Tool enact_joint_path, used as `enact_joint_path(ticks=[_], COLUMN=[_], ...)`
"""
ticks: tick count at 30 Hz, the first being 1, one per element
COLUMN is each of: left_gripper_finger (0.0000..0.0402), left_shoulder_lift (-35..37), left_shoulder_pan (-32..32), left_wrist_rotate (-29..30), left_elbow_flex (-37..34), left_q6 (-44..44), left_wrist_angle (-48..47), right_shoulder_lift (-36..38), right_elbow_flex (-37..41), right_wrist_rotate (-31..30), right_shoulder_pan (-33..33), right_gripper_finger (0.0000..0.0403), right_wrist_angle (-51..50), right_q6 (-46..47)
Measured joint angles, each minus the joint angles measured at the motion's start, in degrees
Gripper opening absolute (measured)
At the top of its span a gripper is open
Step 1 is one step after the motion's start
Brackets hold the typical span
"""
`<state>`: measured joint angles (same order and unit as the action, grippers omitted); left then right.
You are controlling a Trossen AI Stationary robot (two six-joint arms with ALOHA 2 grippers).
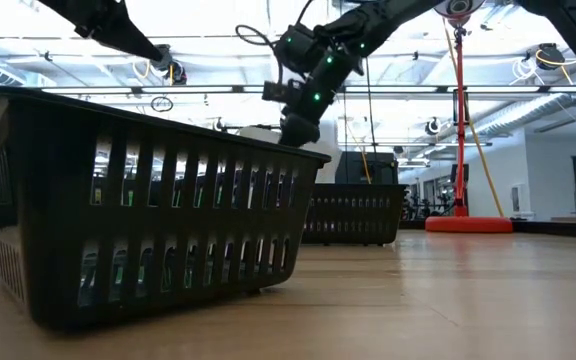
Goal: Stack baskets by color
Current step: Stack the left white bin on the top white bin
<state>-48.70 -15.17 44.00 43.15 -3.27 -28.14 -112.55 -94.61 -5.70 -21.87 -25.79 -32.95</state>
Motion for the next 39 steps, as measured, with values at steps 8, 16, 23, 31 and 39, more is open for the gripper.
enact_joint_path(ticks=[8,16,23,31,39], left_gripper_finger=[0.0016,0.0005,0.0024,0.0026,0.0026], left_shoulder_lift=[0.8,0.8,0.8,0.7,0.7], left_shoulder_pan=[2.4,2.9,2.9,2.9,2.9], left_wrist_rotate=[-3.6,-5.4,-5.4,-5.4,-5.4], left_elbow_flex=[-0.6,-0.6,-0.6,-0.6,-0.6], left_q6=[0.6,1.3,1.3,1.3,1.7], left_wrist_angle=[1.1,1.4,1.4,1.4,1.4], right_shoulder_lift=[-0.9,-0.9,-0.9,-2.4,-3.6], right_elbow_flex=[0.1,0.3,0.3,0.4,0.4], right_wrist_rotate=[0.0,3.3,4.6,4.4,4.3], right_shoulder_pan=[-1.0,-2.5,-2.5,-2.5,-2.5], right_gripper_finger=[0.0,0.0,0.0,0.0002,0.0003], right_wrist_angle=[-0.1,-0.4,-0.3,-0.4,-0.5], right_q6=[-0.8,0.6,1.0,1.8,0.9])
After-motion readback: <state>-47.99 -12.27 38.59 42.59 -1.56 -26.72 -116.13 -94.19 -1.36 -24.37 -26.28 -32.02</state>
